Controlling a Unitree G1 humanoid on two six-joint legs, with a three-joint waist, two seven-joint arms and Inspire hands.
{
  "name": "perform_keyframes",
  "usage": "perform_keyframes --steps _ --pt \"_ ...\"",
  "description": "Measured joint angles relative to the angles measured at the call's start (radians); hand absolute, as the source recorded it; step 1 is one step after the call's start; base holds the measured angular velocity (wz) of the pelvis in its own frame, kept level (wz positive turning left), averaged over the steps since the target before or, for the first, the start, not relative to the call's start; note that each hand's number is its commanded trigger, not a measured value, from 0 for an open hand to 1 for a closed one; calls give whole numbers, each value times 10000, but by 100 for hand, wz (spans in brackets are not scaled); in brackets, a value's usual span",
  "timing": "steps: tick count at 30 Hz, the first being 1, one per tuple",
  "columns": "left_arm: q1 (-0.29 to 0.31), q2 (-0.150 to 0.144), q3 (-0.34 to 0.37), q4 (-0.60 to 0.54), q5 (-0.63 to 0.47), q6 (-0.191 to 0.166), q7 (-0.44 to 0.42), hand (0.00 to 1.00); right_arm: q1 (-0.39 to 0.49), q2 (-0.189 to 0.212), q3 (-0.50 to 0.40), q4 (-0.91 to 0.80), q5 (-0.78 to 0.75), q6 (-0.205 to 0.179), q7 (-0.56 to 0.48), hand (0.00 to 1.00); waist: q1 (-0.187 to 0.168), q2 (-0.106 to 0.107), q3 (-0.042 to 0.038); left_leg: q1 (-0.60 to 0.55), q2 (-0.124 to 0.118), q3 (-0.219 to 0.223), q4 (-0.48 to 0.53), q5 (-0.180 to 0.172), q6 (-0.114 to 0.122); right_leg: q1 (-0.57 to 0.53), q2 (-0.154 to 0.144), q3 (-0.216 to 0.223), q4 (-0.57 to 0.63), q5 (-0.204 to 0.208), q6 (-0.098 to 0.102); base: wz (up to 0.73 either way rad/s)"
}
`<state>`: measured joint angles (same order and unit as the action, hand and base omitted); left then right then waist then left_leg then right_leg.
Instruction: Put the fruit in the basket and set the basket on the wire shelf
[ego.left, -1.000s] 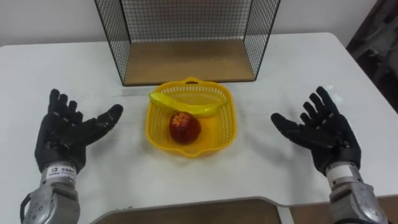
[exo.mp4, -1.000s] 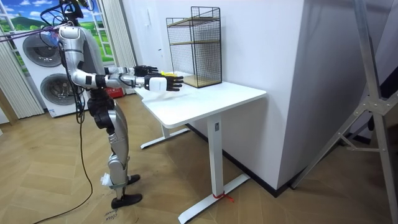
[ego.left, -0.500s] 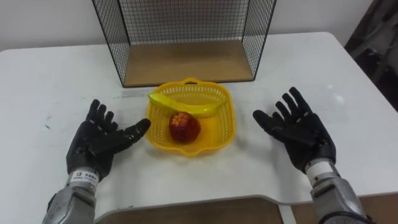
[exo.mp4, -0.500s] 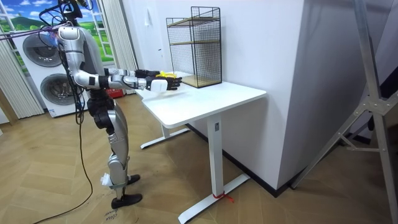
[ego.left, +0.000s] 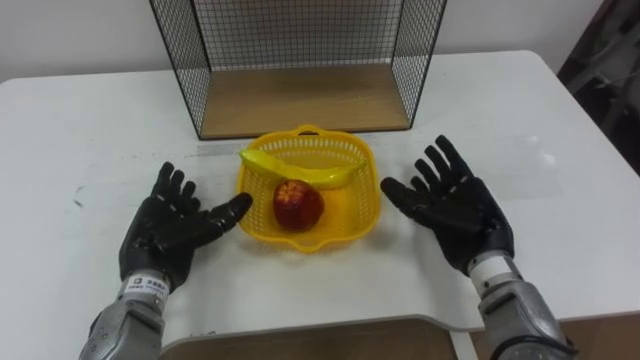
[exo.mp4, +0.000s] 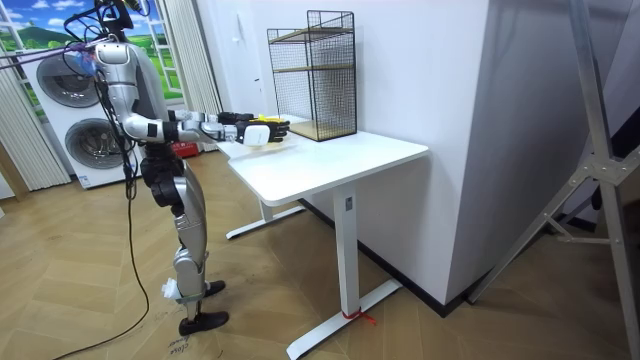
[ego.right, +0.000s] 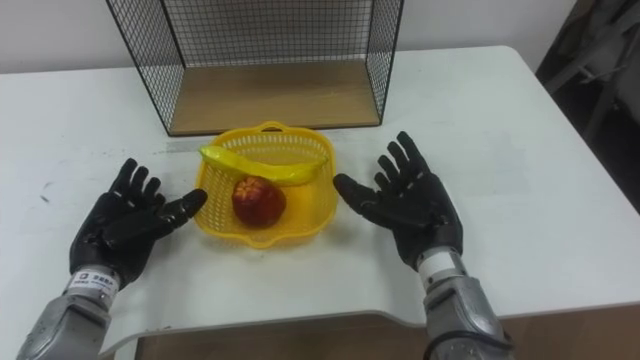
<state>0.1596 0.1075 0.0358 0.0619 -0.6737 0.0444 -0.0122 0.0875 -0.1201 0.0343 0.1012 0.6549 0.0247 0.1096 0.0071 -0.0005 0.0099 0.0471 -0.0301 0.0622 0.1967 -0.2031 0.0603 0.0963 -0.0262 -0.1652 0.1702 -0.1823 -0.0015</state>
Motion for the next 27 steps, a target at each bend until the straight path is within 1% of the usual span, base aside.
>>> perform_keyframes --steps 5,8,15,20,25,27 --pt "0 -53 -58 3 2 -28 -18 0 -23 6 209 0 -294 0 280 0 2 4 10 0 -7 -75 2 2 0 4 1 1 0 0 0 0" --pt "0 -64 -86 11 2 -72 -27 0 -69 28 215 0 -326 0 469 0 1 7 33 -1 -7 -78 1 2 0 5 1 2 0 0 0 0" --pt "0 -92 -85 19 2 -83 -146 0 -126 153 216 0 -327 -1 560 0 -1 4 46 -10 -9 -95 -2 2 0 5 2 -13 -2 0 0 0" --pt "0 -128 -94 18 9 -116 -218 0 -126 161 217 1 -329 -2 577 0 -6 -33 69 -14 -10 -102 4 2 0 5 1 -21 -1 0 0 0" --pt "0 -145 -238 18 9 -161 -279 0 -126 160 217 2 -327 -7 765 0 -29 -41 73 -19 -10 -96 2 1 0 -3 0 -25 -1 0 0 0" --pt "0 -156 -412 18 8 -189 -328 0 -128 162 233 55 -329 -15 776 0 -28 -48 69 -17 -9 -96 4 1 0 -3 1 -18 -1 0 0 0"
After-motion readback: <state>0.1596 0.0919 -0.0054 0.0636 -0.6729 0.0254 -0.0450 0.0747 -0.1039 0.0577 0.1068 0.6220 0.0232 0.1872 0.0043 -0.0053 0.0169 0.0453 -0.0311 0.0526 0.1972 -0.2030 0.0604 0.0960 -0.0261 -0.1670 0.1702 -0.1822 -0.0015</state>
